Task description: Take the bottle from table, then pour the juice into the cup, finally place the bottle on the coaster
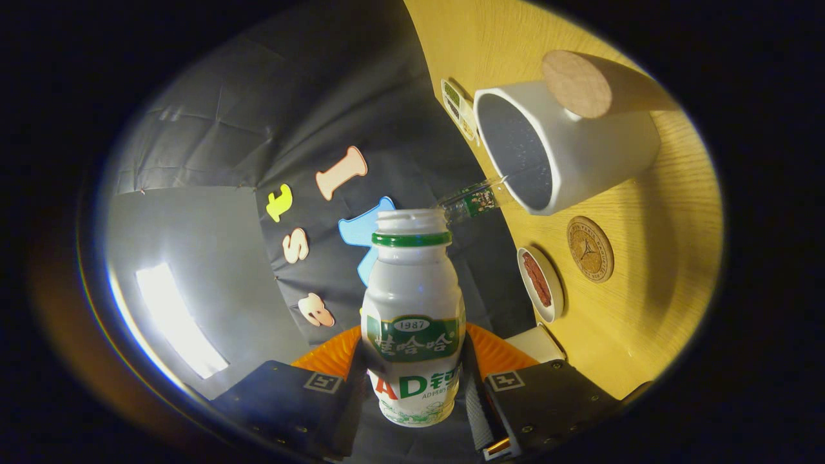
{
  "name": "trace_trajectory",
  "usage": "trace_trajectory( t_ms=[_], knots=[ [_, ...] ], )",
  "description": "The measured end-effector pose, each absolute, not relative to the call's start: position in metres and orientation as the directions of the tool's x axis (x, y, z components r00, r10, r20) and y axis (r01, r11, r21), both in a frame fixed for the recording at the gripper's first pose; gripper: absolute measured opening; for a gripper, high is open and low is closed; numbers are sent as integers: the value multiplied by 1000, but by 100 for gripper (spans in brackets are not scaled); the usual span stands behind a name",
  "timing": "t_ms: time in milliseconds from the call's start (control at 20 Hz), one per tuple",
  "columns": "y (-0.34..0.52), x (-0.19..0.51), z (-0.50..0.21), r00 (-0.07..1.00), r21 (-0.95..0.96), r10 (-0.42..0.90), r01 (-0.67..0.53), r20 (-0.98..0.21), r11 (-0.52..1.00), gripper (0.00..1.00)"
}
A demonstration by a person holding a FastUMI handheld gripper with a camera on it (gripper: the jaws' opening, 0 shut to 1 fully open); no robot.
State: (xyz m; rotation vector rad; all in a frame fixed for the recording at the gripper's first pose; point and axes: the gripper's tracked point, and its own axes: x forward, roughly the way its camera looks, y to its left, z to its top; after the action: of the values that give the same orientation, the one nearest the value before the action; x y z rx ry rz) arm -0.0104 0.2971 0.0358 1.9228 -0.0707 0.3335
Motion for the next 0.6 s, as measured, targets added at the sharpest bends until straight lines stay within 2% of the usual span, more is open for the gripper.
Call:
trace_trajectory(
  t_ms=[600],
  knots=[
    [293,-12,42,959,865,55,-226,279,-447,67]
  ],
)
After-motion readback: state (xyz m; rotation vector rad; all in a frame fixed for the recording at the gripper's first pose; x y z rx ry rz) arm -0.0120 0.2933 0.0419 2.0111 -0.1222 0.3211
